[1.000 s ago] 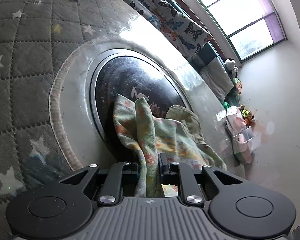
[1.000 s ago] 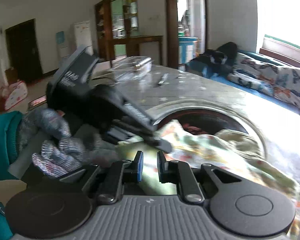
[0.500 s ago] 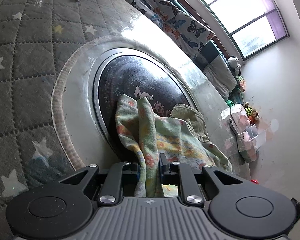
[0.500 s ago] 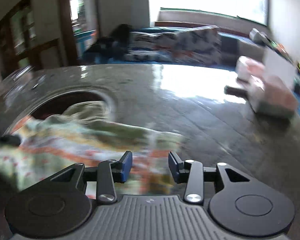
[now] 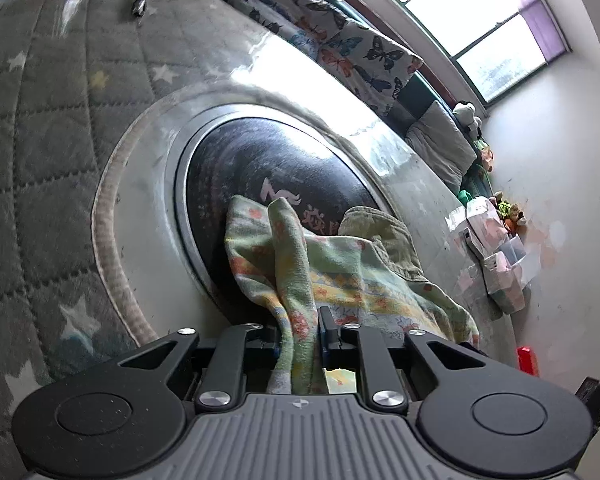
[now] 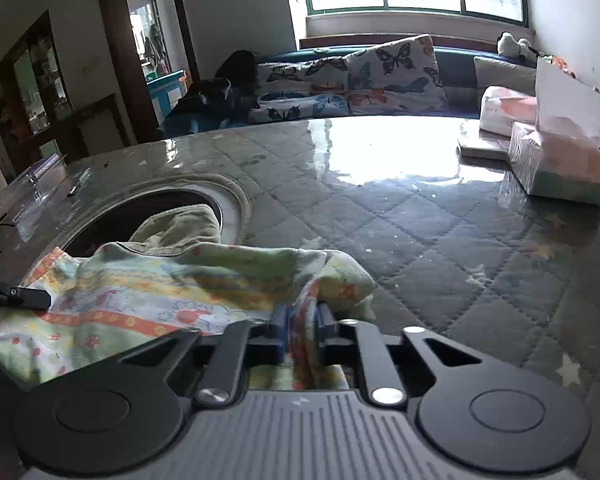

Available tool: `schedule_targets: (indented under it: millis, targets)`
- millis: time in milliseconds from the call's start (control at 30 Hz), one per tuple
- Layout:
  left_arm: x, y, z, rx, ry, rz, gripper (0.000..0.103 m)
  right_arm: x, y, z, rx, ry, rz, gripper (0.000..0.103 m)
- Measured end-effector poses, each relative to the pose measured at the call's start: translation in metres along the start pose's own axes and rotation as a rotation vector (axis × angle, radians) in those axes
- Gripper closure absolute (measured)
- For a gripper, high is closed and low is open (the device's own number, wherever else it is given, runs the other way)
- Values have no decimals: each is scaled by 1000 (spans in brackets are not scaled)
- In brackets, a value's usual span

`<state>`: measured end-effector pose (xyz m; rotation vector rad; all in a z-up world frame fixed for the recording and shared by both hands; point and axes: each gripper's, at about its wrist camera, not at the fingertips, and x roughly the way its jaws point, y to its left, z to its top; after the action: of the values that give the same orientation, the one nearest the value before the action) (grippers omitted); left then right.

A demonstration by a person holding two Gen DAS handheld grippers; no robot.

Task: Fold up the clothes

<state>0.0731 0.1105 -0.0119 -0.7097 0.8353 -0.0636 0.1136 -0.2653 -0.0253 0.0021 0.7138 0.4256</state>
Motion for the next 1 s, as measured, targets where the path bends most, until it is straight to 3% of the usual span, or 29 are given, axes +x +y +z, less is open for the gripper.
schedule_targets:
  millis: [267, 567, 867, 1000]
  targets:
    - [-5, -57, 13, 166, -40, -61, 92, -46, -9, 7, 2, -120, -35, 96]
    - [44, -141, 6, 284, 15, -177, 93, -101, -66, 14, 39, -196, -235, 96]
    - [100, -197, -25, 360, 128, -243, 92, -118, -128, -3, 108, -166, -392, 96]
    - [122, -201, -41, 392, 200, -194, 91, -109, -150, -20, 143, -95, -424, 95]
